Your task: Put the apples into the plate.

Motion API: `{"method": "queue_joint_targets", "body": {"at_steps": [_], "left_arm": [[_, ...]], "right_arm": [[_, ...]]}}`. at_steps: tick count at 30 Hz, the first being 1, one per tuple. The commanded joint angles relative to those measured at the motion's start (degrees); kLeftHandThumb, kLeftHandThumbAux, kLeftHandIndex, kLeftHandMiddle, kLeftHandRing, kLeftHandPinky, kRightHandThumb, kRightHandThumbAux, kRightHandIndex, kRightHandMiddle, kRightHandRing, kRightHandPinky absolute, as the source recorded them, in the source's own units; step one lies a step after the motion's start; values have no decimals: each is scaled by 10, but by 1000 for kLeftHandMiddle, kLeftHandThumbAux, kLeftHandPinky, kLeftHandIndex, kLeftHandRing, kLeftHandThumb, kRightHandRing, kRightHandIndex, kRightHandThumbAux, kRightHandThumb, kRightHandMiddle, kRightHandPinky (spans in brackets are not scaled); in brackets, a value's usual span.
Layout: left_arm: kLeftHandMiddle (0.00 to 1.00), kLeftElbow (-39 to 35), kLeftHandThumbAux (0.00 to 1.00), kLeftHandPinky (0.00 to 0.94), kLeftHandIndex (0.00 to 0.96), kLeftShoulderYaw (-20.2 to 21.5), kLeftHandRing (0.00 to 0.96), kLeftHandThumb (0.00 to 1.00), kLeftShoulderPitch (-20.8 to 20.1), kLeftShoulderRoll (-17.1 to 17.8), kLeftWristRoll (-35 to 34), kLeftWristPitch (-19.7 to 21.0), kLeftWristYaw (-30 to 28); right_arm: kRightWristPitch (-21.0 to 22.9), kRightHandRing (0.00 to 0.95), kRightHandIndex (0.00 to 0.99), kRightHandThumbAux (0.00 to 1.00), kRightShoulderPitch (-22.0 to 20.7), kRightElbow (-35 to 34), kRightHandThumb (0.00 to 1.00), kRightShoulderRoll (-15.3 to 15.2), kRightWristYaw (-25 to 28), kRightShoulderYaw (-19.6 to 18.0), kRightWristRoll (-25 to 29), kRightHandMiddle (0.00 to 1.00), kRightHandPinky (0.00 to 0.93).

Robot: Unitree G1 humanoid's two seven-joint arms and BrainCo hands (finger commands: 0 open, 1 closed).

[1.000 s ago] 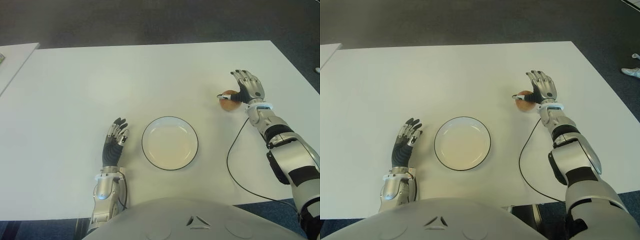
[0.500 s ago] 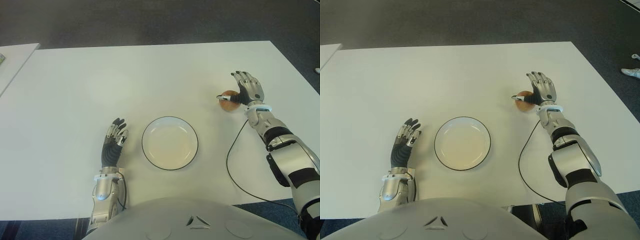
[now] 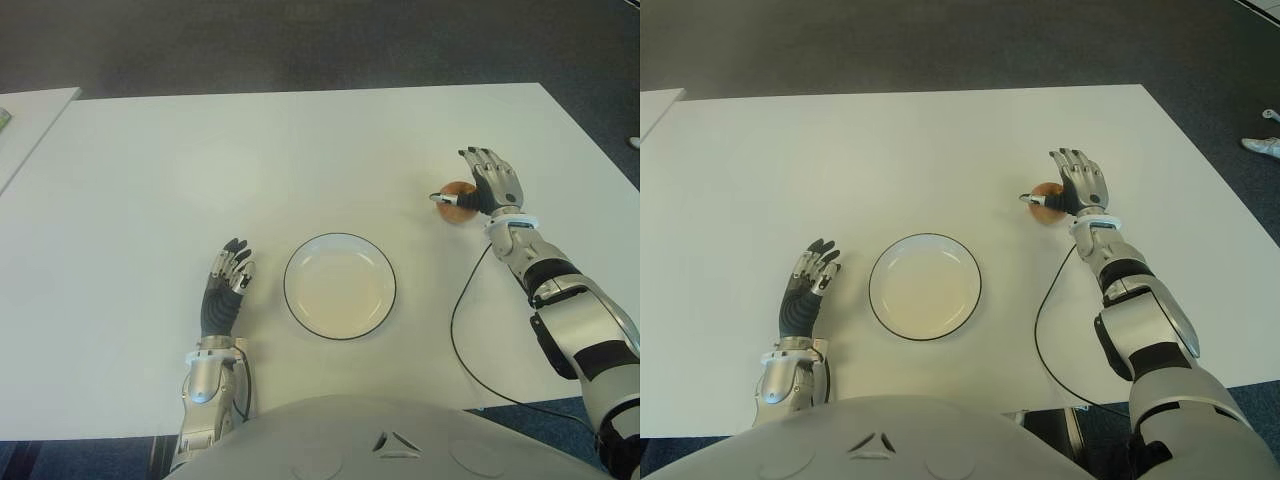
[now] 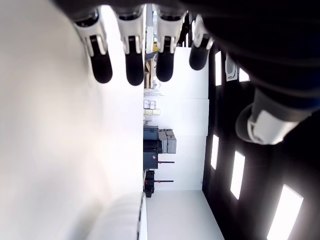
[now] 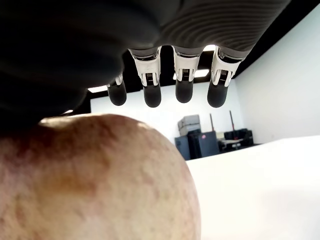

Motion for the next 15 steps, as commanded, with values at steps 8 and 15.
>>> {"method": "queue_joint_targets", "body": {"at_steps": [8, 15], "left_arm": [[151, 5, 521, 206, 127, 5, 168, 93, 14, 8, -3, 17, -4], [148, -3, 522, 186, 122, 5, 162, 80, 19, 10, 1, 18, -3]], "right_arm": [[0, 0, 17, 358, 49, 15, 258, 21, 26, 11, 5, 24, 0], [-6, 0, 22, 358, 59, 11, 249, 26, 23, 9, 10, 26, 0]]}}
